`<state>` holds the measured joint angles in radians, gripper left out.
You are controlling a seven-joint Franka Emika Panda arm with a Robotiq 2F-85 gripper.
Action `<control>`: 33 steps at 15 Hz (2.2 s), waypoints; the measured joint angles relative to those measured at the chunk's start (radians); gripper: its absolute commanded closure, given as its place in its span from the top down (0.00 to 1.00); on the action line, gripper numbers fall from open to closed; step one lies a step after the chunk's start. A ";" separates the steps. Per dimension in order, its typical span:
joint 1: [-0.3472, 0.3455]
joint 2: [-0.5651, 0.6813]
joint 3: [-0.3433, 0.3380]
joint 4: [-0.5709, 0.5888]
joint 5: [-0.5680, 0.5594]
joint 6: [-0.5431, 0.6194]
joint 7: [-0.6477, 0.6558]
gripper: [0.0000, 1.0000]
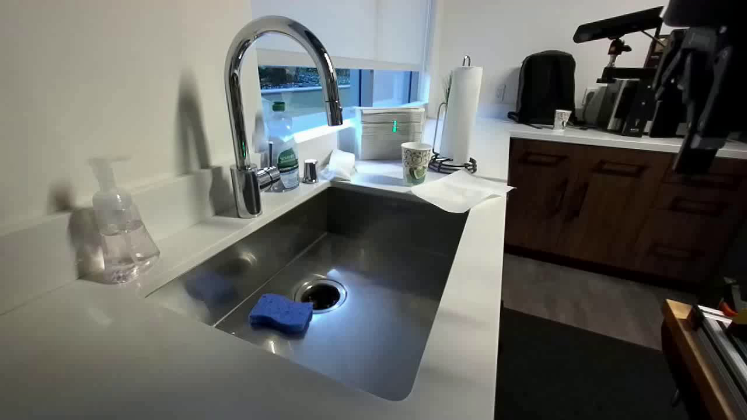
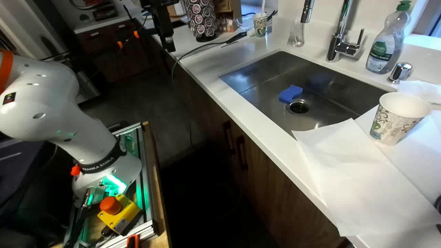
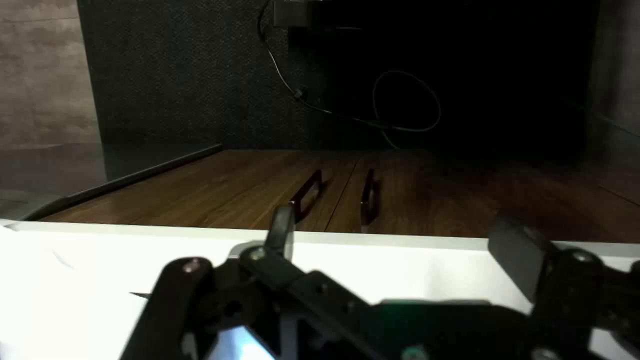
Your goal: Wipe the kitchen faucet to with the paper towel
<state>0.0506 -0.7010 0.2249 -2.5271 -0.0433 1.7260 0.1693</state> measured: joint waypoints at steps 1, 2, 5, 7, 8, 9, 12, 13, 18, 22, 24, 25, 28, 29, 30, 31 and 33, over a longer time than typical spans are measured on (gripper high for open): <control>0.000 0.000 0.000 0.000 0.000 0.000 0.000 1.00; 0.000 0.000 0.000 0.000 0.000 0.000 0.000 1.00; 0.000 0.000 0.000 0.000 0.000 0.000 0.000 1.00; 0.000 0.000 0.000 0.000 0.000 0.000 0.000 1.00; 0.000 0.000 0.000 0.000 0.000 0.000 0.000 1.00; 0.000 0.000 0.000 0.000 0.000 0.000 0.000 1.00; 0.000 0.000 0.000 0.000 0.000 0.000 0.000 1.00; 0.000 0.000 0.000 0.000 0.000 0.000 0.000 1.00; 0.001 0.014 -0.018 0.010 -0.003 0.013 -0.001 1.00; -0.007 0.105 -0.078 0.056 -0.018 0.085 -0.041 1.00; -0.017 0.184 -0.118 0.103 -0.018 0.116 -0.075 1.00; -0.021 0.230 -0.136 0.135 -0.018 0.121 -0.087 1.00; -0.026 0.397 -0.189 0.250 0.012 0.111 -0.128 1.00; -0.027 0.457 -0.203 0.291 0.039 0.102 -0.145 1.00; -0.027 0.522 -0.216 0.334 0.073 0.091 -0.157 1.00; -0.028 0.583 -0.225 0.377 0.108 0.080 -0.162 1.00; -0.033 0.700 -0.235 0.458 0.166 0.049 -0.152 1.00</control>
<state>0.0171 -0.0013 -0.0104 -2.0694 0.1231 1.7752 0.0171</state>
